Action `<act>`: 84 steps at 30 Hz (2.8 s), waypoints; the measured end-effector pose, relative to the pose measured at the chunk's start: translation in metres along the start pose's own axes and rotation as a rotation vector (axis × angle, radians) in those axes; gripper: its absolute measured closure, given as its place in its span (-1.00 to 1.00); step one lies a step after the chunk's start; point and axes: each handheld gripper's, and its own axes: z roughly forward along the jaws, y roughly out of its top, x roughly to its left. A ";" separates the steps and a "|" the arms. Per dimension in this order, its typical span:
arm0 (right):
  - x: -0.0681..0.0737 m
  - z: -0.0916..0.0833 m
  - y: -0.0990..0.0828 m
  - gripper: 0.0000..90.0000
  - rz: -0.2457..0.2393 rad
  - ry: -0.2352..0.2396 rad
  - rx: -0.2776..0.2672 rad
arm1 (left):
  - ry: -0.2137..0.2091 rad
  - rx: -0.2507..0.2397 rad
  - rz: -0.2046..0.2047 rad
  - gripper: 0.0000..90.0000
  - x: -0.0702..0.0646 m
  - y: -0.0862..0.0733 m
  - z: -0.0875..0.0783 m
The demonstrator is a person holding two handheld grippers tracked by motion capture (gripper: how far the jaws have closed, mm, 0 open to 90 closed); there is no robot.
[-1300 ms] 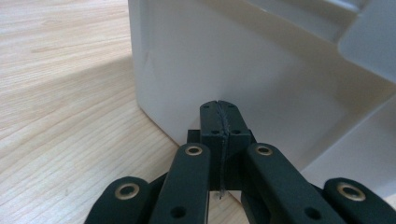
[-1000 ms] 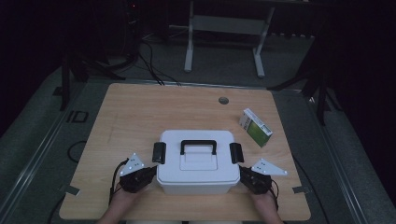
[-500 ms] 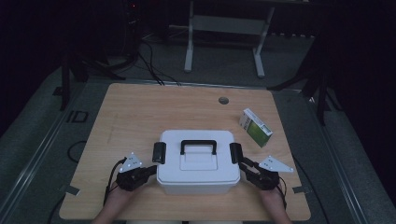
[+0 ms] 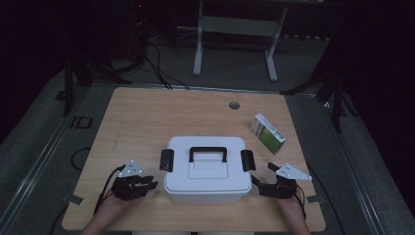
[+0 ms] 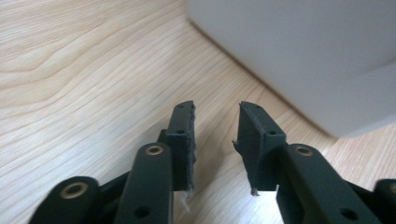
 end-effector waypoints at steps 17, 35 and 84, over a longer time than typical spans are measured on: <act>-0.016 -0.018 -0.002 -0.67 0.056 -0.016 -0.025 | -0.044 0.137 0.040 -0.03 0.015 -0.002 -0.023; -0.016 -0.023 -0.005 -0.72 0.032 -0.049 -0.011 | -0.063 0.388 0.116 -0.09 0.027 0.008 -0.052; -0.014 -0.024 -0.006 -0.71 0.046 -0.001 -0.021 | -0.095 0.591 0.365 -0.35 0.003 0.114 -0.108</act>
